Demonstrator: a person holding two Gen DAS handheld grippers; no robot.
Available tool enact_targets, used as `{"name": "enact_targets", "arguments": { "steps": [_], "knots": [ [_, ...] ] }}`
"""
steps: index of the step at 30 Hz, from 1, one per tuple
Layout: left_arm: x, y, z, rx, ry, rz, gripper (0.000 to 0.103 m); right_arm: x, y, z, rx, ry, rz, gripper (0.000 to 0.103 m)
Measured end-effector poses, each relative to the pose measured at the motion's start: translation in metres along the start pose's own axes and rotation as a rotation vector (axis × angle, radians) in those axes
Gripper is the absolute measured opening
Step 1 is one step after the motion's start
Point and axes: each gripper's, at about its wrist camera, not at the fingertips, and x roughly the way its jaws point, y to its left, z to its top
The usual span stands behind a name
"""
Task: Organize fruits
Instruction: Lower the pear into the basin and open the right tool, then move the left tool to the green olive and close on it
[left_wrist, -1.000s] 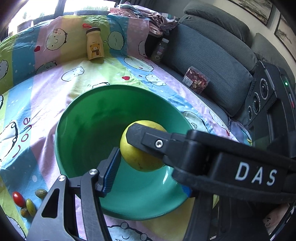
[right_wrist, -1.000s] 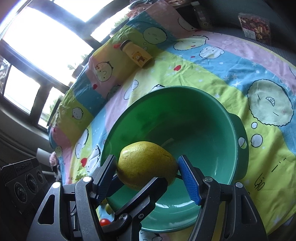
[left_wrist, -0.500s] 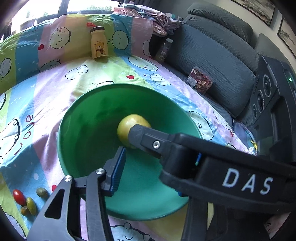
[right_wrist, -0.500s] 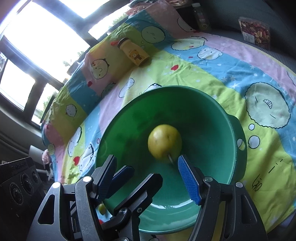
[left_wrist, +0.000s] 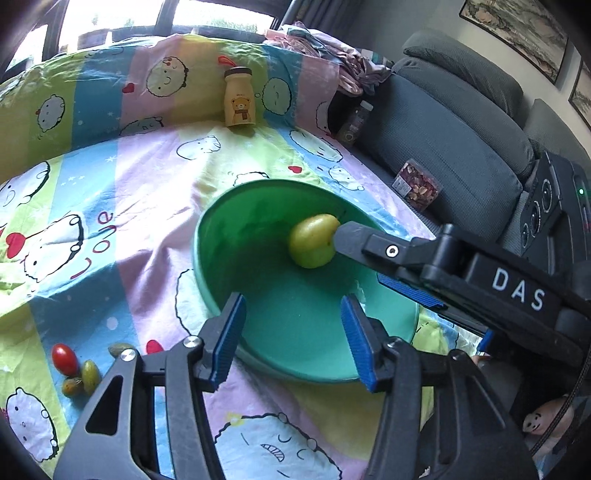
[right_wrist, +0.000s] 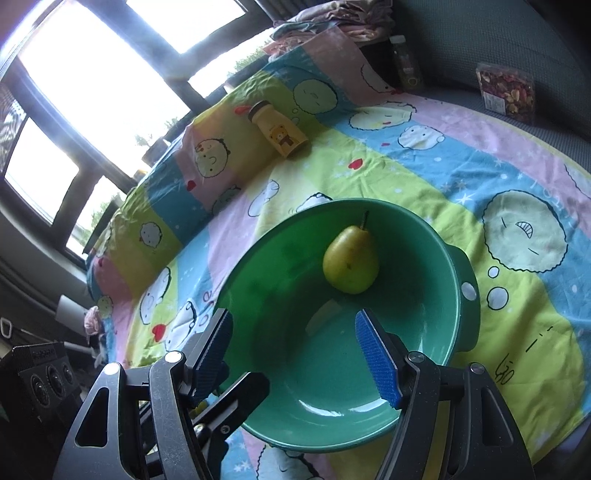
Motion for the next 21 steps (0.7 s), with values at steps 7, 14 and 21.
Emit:
{"name": "enact_targets", "arguments": {
  "steps": [7,14,21],
  "knots": [
    [-0.062,0.033,-0.016,-0.079,-0.086,0.109,0.067,-0.005,0.024,-0.005,-0.053,-0.012,0.054,0.071],
    [-0.117,0.093,-0.044,-0.213,-0.163,0.334,0.074,0.004,0.058,-0.019,-0.136,0.032,0.097,0.071],
    [-0.12,0.153,-0.074,-0.381,-0.128,0.339,0.071,0.027,0.102,-0.044,-0.25,0.135,0.202,0.064]
  ]
}}
